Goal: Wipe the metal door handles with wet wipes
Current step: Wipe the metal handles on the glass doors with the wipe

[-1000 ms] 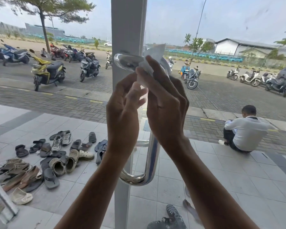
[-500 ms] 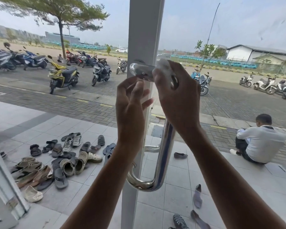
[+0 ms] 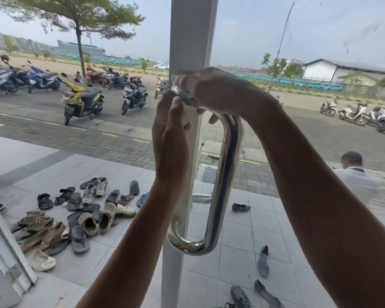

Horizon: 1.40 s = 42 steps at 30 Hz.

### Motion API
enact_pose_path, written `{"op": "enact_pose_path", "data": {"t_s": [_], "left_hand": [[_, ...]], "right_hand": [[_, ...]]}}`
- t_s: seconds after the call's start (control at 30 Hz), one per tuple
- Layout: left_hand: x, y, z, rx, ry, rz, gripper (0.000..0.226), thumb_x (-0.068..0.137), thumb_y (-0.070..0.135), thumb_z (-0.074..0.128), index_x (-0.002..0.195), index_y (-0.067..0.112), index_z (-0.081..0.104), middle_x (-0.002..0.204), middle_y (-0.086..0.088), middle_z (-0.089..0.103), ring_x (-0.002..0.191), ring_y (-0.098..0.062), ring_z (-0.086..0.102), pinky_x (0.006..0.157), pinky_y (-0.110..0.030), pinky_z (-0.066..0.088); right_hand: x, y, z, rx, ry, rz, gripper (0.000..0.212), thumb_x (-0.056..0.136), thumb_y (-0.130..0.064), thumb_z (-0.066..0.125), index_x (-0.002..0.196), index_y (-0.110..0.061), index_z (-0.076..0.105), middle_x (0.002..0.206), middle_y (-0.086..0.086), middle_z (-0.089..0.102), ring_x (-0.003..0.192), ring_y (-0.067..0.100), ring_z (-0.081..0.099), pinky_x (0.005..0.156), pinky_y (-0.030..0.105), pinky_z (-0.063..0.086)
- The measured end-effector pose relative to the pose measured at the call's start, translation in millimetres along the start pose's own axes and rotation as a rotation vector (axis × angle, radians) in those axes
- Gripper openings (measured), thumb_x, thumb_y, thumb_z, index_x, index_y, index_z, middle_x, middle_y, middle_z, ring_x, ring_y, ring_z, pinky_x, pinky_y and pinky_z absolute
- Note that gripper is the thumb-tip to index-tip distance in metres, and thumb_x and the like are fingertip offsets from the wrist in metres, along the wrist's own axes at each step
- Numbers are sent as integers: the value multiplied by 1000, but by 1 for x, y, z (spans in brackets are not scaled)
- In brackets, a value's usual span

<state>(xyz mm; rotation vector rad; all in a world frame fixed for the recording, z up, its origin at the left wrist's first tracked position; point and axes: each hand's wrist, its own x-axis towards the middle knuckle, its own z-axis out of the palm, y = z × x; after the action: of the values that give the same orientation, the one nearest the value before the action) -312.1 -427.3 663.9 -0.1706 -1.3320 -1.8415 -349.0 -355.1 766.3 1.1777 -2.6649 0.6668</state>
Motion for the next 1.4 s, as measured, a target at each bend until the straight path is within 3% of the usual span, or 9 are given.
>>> {"op": "enact_pose_path", "data": {"t_s": [0.1,0.2,0.3,0.47,0.6,0.77,0.9,1.17,1.4], "left_hand": [[5,4,-1,-81,25,-18,31,106,23,32,122,20,59,110,8,70,111,-8,65,94,-25,51],[7,5,-3,-236,44,-88,32,105,15,34,97,14,64,90,5,75,95,-5,71,81,-20,53],[3,0,-6,-228,53,-128,30,105,16,34,106,12,64,97,3,76,101,-9,70,83,-22,53],[-15,-3,-5,-141,-33,-142,31,106,21,33,107,21,63,105,2,75,107,-11,69,96,-29,51],[-28,-2,-8,-99,-145,-69,29,105,16,35,111,26,62,101,6,75,104,-8,69,88,-23,53],[-44,-8,-14,80,-137,1,27,97,19,51,119,9,63,111,-5,72,103,-13,70,87,-27,55],[-61,-14,-14,119,-164,7,22,92,19,52,108,14,67,103,-3,73,97,-18,71,86,-32,55],[-69,-33,-20,190,-286,-120,28,99,6,48,120,10,66,110,-1,74,104,-15,70,89,-32,55],[-78,-47,-42,340,-284,-274,23,100,20,50,117,20,66,100,3,74,95,-9,71,85,-25,56]], "right_hand": [[8,-11,9,-256,108,-39,36,103,-42,34,123,-31,62,116,-2,66,93,16,62,84,35,52],[10,-15,26,-635,252,-112,30,103,-36,36,116,-30,63,108,1,67,86,22,56,71,32,40],[0,-8,33,-773,376,-213,26,100,-24,42,117,-27,62,111,7,61,88,28,63,65,33,33],[-10,15,40,-624,494,-323,43,93,-9,60,129,-32,61,116,6,61,91,24,65,65,33,53],[-21,41,55,-622,693,-341,45,90,-15,67,132,-31,61,123,5,61,97,24,62,69,36,58],[-41,71,85,-191,976,-430,34,98,-6,55,129,-15,65,137,24,53,116,27,61,89,30,56],[-68,84,129,219,1033,-302,30,100,-5,49,123,-18,65,122,21,57,97,8,60,79,16,53],[-97,83,141,1141,797,-45,27,107,-17,37,124,-23,57,104,0,67,95,28,64,81,44,51],[-113,109,159,1351,360,72,59,102,-45,21,129,-6,57,104,16,66,89,29,56,74,36,43]]}}
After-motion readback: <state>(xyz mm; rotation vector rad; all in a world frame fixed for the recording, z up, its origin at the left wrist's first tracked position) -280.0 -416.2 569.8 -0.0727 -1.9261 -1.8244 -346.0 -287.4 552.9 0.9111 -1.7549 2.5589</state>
